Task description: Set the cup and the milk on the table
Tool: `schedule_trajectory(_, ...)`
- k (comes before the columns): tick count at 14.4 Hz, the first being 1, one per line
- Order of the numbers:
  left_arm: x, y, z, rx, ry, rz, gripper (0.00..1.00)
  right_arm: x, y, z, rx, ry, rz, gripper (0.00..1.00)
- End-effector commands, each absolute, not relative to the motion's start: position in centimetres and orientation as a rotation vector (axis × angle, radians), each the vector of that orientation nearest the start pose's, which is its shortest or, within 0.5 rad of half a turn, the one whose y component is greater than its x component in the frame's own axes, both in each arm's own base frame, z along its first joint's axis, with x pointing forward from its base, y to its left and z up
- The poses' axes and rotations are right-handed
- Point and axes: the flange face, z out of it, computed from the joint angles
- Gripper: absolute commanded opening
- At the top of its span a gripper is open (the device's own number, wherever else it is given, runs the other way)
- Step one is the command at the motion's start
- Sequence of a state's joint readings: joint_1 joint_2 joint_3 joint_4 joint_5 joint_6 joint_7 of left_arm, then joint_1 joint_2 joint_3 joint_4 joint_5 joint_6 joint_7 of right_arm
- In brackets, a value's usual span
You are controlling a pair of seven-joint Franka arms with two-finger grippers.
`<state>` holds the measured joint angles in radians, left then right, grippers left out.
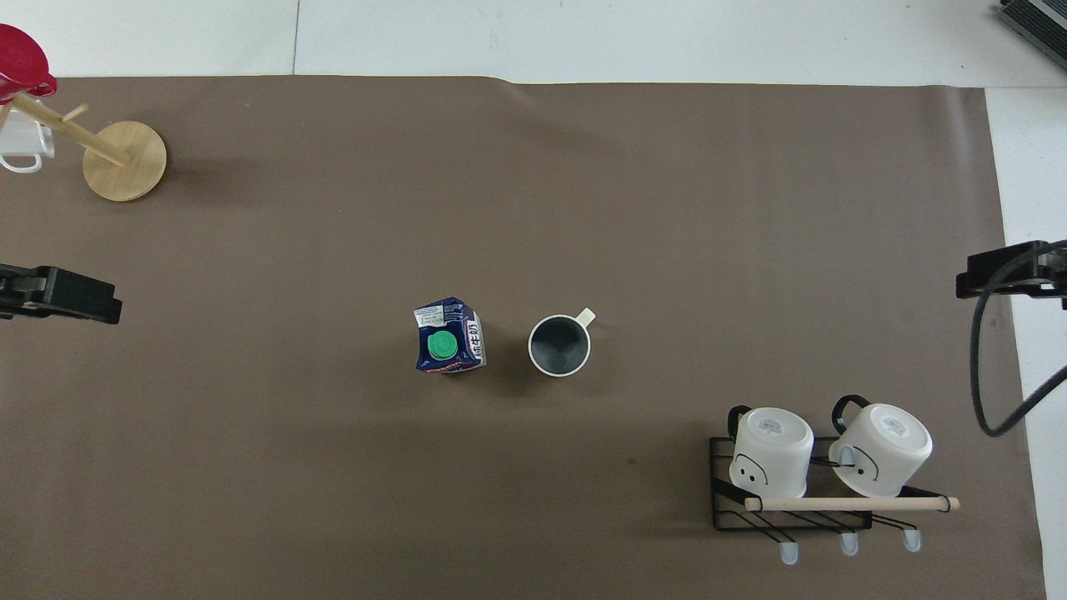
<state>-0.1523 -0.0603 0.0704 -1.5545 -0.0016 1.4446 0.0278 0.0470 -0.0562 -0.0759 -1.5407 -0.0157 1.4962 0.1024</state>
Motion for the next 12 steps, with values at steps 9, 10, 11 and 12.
schedule_trajectory(9,50.1,-4.2,66.7,-3.124,0.197,0.132,1.0,52.6,-2.0,66.4,-3.128,0.177,-0.014,1.0)
schedule_trajectory(10,50.1,-4.2,66.7,-3.124,0.197,0.132,1.0,52.6,-2.0,66.4,-3.128,0.177,-0.014,1.0)
schedule_trajectory(11,50.1,-4.2,66.7,-3.125,0.197,0.13,1.0,52.6,-1.9,66.4,-3.128,0.175,-0.014,1.0)
schedule_trajectory(12,50.1,-4.2,66.7,-3.124,0.197,0.135,1.0,52.6,-2.0,66.4,-3.128,0.177,-0.014,1.0)
